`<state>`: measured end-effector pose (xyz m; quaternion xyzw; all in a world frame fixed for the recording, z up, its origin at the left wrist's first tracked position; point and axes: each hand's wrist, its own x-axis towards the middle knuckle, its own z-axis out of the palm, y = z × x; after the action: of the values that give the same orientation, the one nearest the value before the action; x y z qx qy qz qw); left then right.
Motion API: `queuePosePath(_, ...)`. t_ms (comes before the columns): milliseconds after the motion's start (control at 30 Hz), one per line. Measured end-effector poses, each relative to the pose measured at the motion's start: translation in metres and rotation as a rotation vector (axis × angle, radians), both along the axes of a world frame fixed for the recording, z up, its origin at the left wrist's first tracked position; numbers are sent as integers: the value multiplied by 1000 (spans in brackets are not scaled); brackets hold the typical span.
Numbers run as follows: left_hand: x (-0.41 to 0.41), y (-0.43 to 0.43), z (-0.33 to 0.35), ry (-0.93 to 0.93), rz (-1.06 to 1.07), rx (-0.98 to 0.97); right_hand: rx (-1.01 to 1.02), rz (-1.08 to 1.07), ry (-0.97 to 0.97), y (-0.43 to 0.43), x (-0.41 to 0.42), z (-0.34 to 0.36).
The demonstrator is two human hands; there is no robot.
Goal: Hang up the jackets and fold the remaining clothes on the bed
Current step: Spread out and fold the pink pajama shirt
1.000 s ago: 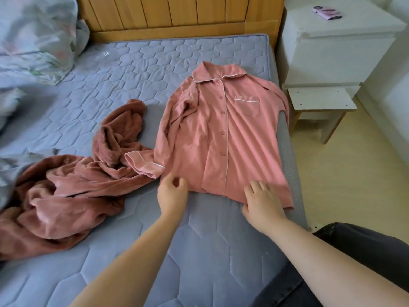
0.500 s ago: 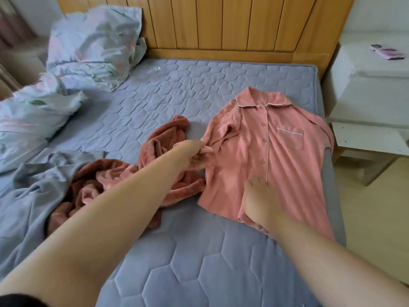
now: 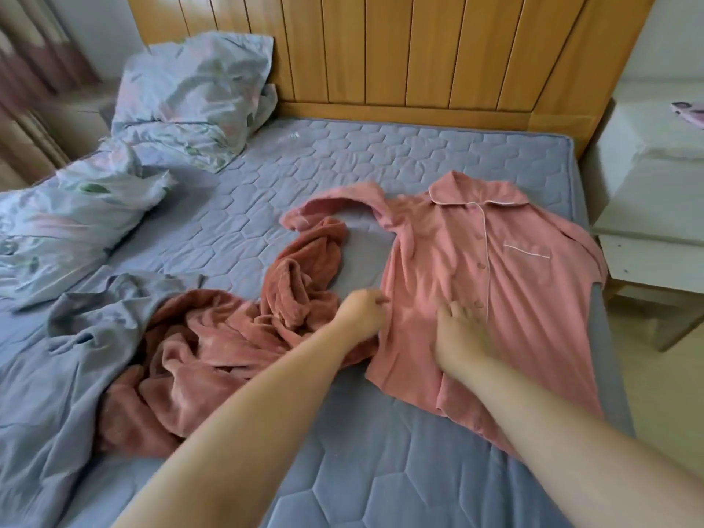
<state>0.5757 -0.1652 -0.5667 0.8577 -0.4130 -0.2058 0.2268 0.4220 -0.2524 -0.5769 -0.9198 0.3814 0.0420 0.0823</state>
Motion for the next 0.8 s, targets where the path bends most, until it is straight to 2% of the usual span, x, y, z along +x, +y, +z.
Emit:
queuePosePath(133,-34,11,-46,13,55,155,163,18,13,13,-23,-18)
queuePosePath(200,-39,22,-59,-121,21,190,233,46,50,20,-33,-26)
queuePosePath(300,-25,53,-80,-449,-166,271,282,51,101,27,-40,-32)
queuePosePath(367,-6,76,-90,-470,-238,238,288,49,113,29,-40,-32)
queuePosePath(433,22,95,-104,-444,-195,201,283,56,122,31,-39,-32)
queuePosePath(500,53,118,-110,-449,-42,241,276,58,132,33,-38,-32)
queuePosePath(600,90,151,-95,-471,233,564,259,52,138,34,-36,-35)
queuePosePath(667,86,147,-74,-568,270,732,243,53,138,35,-36,-39)
queuePosePath(733,63,121,-64,-612,148,652,240,57,135,36,-37,-43)
queuePosePath(800,31,92,-69,-520,-31,319,249,65,135,36,-40,-46)
